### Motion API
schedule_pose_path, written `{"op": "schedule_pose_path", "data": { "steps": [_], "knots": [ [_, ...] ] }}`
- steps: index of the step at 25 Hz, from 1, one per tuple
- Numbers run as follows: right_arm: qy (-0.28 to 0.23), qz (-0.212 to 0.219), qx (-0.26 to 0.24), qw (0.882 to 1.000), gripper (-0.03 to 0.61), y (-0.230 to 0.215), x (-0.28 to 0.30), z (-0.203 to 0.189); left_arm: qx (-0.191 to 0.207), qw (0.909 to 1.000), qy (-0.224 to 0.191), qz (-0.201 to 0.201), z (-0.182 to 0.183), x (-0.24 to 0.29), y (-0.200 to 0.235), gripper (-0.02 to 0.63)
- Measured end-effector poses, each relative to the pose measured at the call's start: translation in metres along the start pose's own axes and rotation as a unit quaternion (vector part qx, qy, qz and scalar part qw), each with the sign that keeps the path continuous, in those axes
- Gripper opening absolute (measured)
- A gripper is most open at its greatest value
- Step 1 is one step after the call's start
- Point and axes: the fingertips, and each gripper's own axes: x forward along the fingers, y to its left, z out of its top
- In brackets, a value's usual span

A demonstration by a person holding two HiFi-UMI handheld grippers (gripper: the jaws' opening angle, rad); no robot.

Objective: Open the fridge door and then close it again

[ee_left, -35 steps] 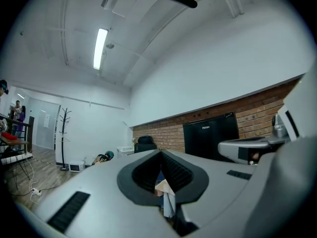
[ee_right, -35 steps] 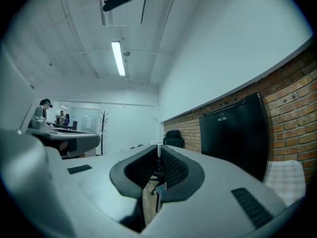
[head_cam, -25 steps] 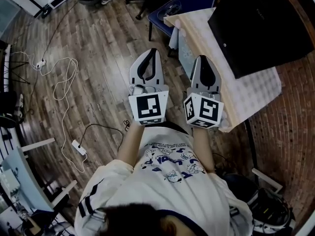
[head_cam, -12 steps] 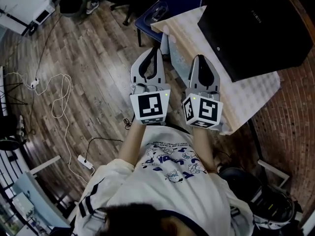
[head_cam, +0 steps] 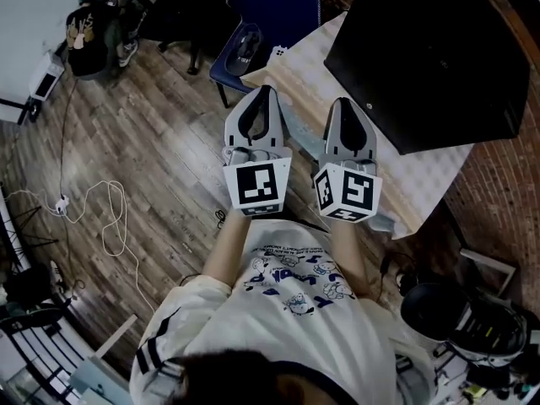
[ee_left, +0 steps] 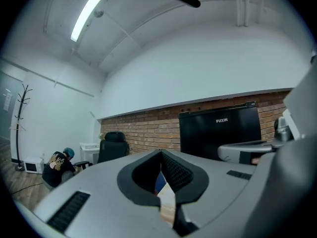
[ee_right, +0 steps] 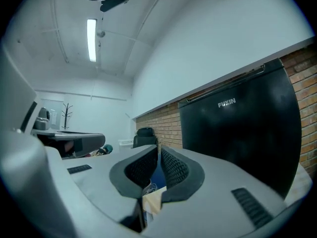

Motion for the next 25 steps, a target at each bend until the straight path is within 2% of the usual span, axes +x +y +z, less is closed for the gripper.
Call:
{"op": "schedule_pose_path", "data": {
  "steps": [6,11,16,25],
  "knots": [
    [-0.002,-0.057,-0.001,0.998,0.041,-0.001,0.052,0.009,0.002,0.9981,0.002,-0.061,0.006,0.064,0.021,0.017],
    [0.005,-0.112,0.001,0.994,0.041,-0.009,0.087,0.009,-0.003,0.9932,0.013,-0.116,0.001,0.116,0.032,0.017],
    [0.009,-0.158,0.000,0.987,0.041,-0.019,0.107,0.008,-0.006,0.9855,0.018,-0.169,-0.004,0.156,0.028,0.017],
    [0.017,-0.221,-0.002,0.975,0.041,-0.046,0.122,0.001,-0.031,0.9649,0.028,-0.259,-0.016,0.206,-0.002,0.017]
  ]
}}
